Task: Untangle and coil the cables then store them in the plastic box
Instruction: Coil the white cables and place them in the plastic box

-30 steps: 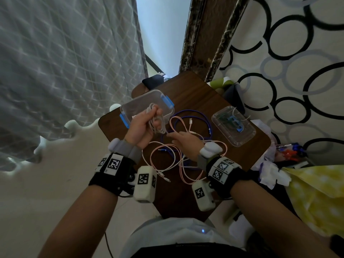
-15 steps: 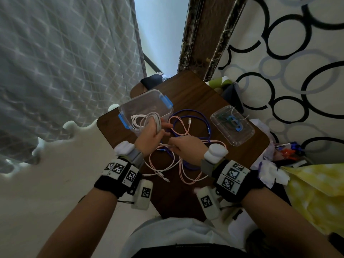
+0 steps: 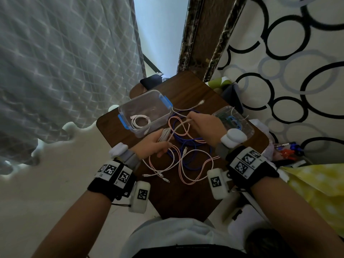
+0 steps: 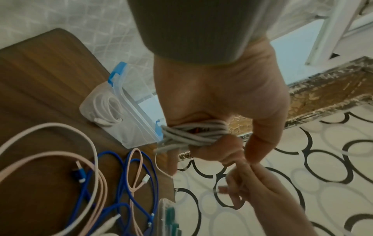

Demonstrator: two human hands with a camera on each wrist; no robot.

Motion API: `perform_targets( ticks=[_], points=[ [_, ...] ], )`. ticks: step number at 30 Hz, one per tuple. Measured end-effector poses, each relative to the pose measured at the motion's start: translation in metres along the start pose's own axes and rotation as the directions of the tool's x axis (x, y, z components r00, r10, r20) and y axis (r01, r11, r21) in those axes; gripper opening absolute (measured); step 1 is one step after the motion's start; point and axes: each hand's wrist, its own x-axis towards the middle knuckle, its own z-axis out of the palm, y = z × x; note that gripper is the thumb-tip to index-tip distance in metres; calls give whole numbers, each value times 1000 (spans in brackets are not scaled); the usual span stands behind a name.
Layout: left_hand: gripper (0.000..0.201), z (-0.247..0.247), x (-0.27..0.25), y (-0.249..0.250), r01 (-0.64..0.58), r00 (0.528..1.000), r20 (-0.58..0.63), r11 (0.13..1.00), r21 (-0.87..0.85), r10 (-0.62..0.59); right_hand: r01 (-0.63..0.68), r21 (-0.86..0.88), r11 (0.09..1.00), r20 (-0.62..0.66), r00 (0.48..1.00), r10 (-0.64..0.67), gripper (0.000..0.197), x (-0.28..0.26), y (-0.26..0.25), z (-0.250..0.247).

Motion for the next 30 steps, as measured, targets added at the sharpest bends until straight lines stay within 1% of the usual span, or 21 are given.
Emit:
perform_targets(
  ticks=[1, 3, 6, 8, 10, 12, 13, 15, 16, 17, 18, 19, 20, 21, 22, 23, 24, 26, 27, 29, 30],
  points=[
    [15, 1, 0, 1, -10, 1000, 11, 997, -78, 11, -36, 46, 998, 8, 999, 36, 28, 1, -1, -1],
    [17, 5, -1, 4, -20, 998, 50, 964, -266, 35, -76, 69, 995, 18, 997, 75, 31, 3, -3, 0],
    [20, 11, -1, 11, -5, 991, 112, 858, -514, 72, -132, 81, 988, 36, 991, 129, 33, 6, -3, 6],
    [20, 13, 1, 17, -6, 987, 121, 782, -624, 104, -166, 71, 984, 97, 983, 158, 31, 8, -3, 13],
    [24, 14, 3, 20, -28, 983, 108, 706, -708, 147, -204, 114, 972, 158, 970, 185, 28, 8, -6, 24],
    [35, 12, 5, 19, -68, 981, 59, 610, -789, 186, -224, 266, 938, 184, 967, 178, 34, 6, -8, 39],
    [38, 10, 4, 17, -100, 981, 13, 560, -822, 194, -231, 383, 894, 179, 968, 173, 35, 3, -9, 47],
    [36, 4, 3, 16, -173, 976, -86, 476, -862, 199, -247, 611, 752, 124, 968, 217, 28, -6, -9, 60],
    [32, 2, 3, 16, -197, 974, -121, 445, -873, 193, -241, 656, 715, 77, 964, 255, 24, -10, -9, 64],
    [28, -1, 3, 18, -215, 971, -146, 420, -882, 192, -240, 645, 726, 38, 958, 283, 24, -15, -8, 66],
    [23, -3, 4, 20, -228, 968, -163, 403, -886, 190, -249, 594, 765, 29, 957, 289, 25, -18, -8, 67],
    [19, -5, 4, 22, -238, 967, -179, 395, -887, 181, -259, 503, 824, 56, 962, 268, 27, -19, -8, 69],
    [18, -7, 4, 24, -247, 966, -194, 392, -886, 169, -248, 372, 895, 110, 969, 223, 29, -20, -9, 69],
    [17, -8, 5, 26, -256, 965, -209, 395, -882, 158, -203, 217, 955, 169, 971, 168, 31, -20, -11, 70],
    [17, -8, 5, 28, -264, 964, -220, 406, -875, 151, -133, 77, 988, 222, 968, 113, 33, -19, -13, 70],
    [16, -8, 6, 28, -274, 961, -234, 421, -865, 145, -55, -17, 998, 267, 962, 58, 37, -18, -16, 71],
    [16, -7, 7, 27, -286, 958, -253, 440, -851, 135, 19, -70, 997, 309, 951, 3, 40, -16, -20, 70],
    [16, -4, 11, 23, -309, 949, -297, 487, -817, 104, 136, -130, 982, 370, 925, -79, 45, -12, -26, 66],
    [17, -2, 14, 21, -319, 942, -328, 516, -795, 78, 171, -143, 975, 392, 914, -102, 45, -11, -29, 63],
    [23, 0, 21, 15, -318, 914, -405, 620, -718, 1, 213, -157, 964, 409, 903, -133, 41, -9, -33, 54],
    [26, 0, 22, 11, -296, 899, -437, 691, -660, -32, 227, -167, 959, 379, 913, -150, 36, -9, -33, 51]
  ],
)
